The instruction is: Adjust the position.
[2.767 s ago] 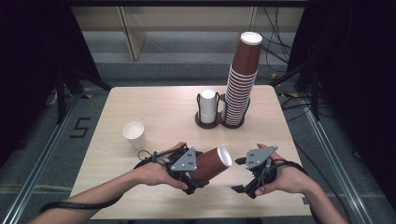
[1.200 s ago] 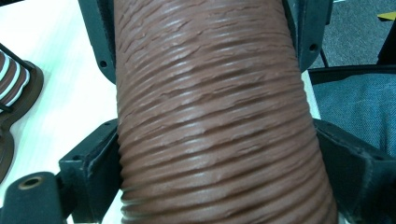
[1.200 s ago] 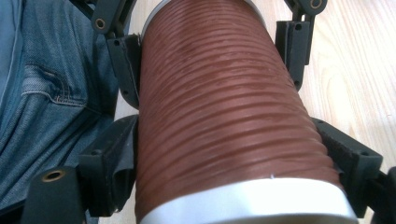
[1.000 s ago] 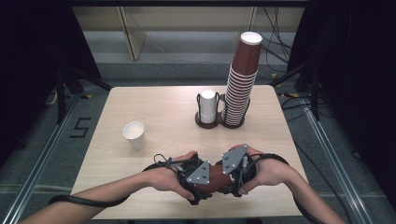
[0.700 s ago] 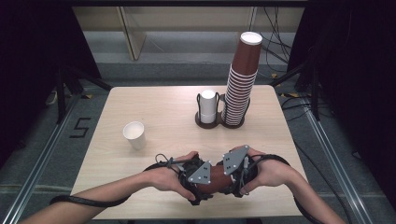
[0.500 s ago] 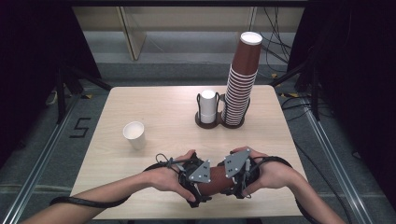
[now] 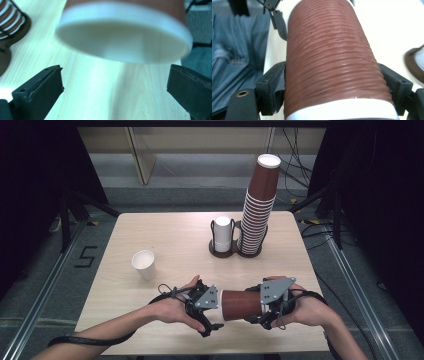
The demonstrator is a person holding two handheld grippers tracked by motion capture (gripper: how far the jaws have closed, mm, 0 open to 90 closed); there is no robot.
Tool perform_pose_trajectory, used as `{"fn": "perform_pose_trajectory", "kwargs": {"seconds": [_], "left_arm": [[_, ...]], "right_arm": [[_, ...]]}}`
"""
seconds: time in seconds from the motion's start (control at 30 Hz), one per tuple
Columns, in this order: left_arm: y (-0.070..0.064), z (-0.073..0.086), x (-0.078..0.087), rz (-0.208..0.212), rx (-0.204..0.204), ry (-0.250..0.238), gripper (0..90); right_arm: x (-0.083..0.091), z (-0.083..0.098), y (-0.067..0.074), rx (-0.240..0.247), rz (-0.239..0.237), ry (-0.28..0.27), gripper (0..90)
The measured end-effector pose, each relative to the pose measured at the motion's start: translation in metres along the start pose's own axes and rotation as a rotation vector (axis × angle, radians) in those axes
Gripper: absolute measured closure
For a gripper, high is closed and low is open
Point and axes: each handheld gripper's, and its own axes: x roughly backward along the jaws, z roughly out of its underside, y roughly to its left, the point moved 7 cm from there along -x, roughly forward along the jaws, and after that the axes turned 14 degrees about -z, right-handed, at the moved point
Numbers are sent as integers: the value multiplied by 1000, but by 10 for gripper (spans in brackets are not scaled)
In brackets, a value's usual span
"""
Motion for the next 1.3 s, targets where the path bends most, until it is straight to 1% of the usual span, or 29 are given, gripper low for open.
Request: {"fn": "perform_pose_trajectory", "kwargs": {"seconds": [0.03, 0.07, 0.17, 0.2, 0.23, 0.27, 0.3, 0.33, 0.4, 0.43, 0.47, 0.5, 0.53, 0.57, 0.63, 0.67, 0.77, 0.8, 0.83, 0.9, 0.93, 0.97, 1.0, 1.03, 1.13, 1.17, 1.2, 1.27, 1.3], "left_arm": [[2, 0, 0, -9, 36, -25, 0], [2, 0, 0, -18, 56, -45, 0], [8, 0, 1, -48, 96, -104, 0], [10, 0, 3, -49, 108, -108, 0], [11, 0, 4, -55, 124, -129, 0], [11, 0, 4, -58, 137, -140, 0], [12, 1, 5, -61, 138, -143, 0], [12, 0, 5, -57, 153, -151, 0], [12, 1, 5, -62, 156, -167, 0], [12, 2, 6, -62, 149, -158, 0], [12, 1, 7, -61, 155, -167, 0], [13, 2, 8, -65, 150, -169, 0], [12, 1, 9, -61, 162, -180, 0], [12, 1, 10, -65, 162, -187, 0], [12, 0, 12, -62, 176, -198, 0], [12, 0, 12, -63, 180, -202, 0], [12, 2, 12, -62, 190, -207, 0], [11, 2, 12, -62, 195, -218, 0], [12, 2, 12, -59, 194, -216, 0], [12, 2, 12, -64, 204, -226, 0], [11, 2, 12, -62, 217, -234, 0], [12, 2, 12, -62, 220, -241, 0], [12, 2, 13, -60, 220, -243, 0], [13, 3, 14, -63, 223, -239, 0], [13, 3, 15, -58, 227, -243, 0], [14, 3, 16, -60, 227, -239, 0], [14, 3, 17, -61, 235, -247, 0], [14, 2, 19, -61, 241, -250, 0], [14, 2, 19, -59, 245, -253, 0]], "right_arm": [[2, 1, -1, -8, 13, -18, 204], [4, 4, -1, -21, 23, -45, 205], [10, 11, -3, -37, 65, -111, 205], [10, 12, -4, -47, 74, -128, 205], [11, 15, -5, -54, 87, -156, 204], [11, 17, -6, -57, 89, -172, 204], [11, 18, -7, -58, 104, -182, 204], [10, 20, -8, -62, 105, -194, 204], [9, 22, -9, -71, 117, -208, 204], [8, 23, -10, -69, 120, -213, 204], [8, 23, -10, -74, 125, -216, 204], [7, 24, -8, -103, 120, -227, 204], [7, 24, -10, -87, 126, -234, 204], [7, 24, -11, -80, 132, -240, 204], [6, 25, -12, -84, 135, -249, 204], [4, 26, -11, -100, 135, -255, 204], [3, 27, -13, -103, 138, -270, 204], [2, 27, -15, -101, 147, -282, 204], [2, 28, -15, -102, 146, -281, 204], [2, 27, -17, -105, 159, -302, 204], [2, 27, -17, -109, 159, -307, 204], [2, 28, -18, -107, 163, -312, 204], [2, 29, -16, -135, 155, -306, 204], [2, 29, -17, -127, 160, -305, 204], [3, 30, -18, -126, 175, -327, 203], [2, 31, -17, -150, 170, -329, 202], [2, 31, -18, -128, 175, -322, 202], [1, 33, -15, -153, 165, -320, 202], [1, 33, -15, -144, 169, -320, 202]]}}
